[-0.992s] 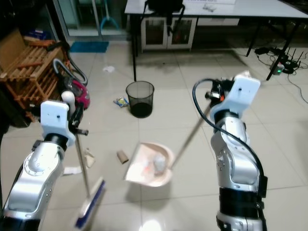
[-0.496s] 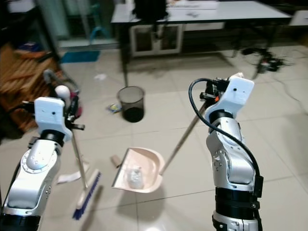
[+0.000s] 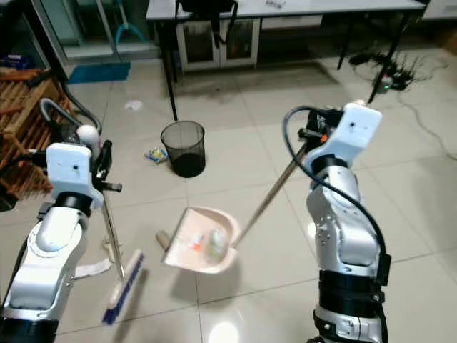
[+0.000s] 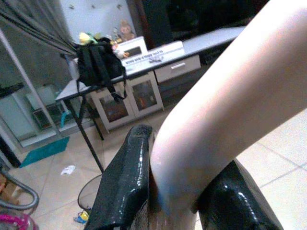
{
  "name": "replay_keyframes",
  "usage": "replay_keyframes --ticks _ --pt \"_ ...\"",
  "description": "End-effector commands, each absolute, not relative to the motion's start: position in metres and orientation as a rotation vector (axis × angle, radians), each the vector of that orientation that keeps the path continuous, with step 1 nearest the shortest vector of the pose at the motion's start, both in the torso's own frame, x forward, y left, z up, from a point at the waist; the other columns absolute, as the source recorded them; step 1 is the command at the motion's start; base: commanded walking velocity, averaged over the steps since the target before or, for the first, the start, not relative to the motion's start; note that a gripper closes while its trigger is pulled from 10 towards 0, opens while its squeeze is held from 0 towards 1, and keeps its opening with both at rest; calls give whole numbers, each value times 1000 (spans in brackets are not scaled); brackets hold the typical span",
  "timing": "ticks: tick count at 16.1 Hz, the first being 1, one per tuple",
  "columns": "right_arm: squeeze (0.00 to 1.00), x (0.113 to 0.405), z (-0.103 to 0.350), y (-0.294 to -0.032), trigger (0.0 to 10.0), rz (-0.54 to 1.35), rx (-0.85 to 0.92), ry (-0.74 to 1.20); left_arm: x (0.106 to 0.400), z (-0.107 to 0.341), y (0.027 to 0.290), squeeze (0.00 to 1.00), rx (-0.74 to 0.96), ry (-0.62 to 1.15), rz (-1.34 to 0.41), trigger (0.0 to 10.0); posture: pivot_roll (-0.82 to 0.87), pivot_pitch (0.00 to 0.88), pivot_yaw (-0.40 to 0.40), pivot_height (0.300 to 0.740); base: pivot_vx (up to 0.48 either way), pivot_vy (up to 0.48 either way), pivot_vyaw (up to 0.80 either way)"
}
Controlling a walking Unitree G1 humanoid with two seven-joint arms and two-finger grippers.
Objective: Sweep floor
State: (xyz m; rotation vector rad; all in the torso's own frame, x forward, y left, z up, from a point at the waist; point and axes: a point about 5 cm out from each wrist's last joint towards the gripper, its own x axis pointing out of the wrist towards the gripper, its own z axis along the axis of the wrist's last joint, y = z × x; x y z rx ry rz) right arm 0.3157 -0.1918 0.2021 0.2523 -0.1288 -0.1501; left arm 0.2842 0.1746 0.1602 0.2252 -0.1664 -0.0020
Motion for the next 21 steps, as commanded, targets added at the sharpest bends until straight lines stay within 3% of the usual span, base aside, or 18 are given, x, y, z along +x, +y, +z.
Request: replay_keyframes --ticks 1,21 --pt "0 318 215 -186 10000 -120 255 -179 283 166 180 0 245 -192 8 10000 -25 25 36 740 420 0 0" --pt "0 327 220 -193 10000 -170 396 -212 281 164 180 0 279 -194 -6 10000 -19 18 36 740 421 0 0"
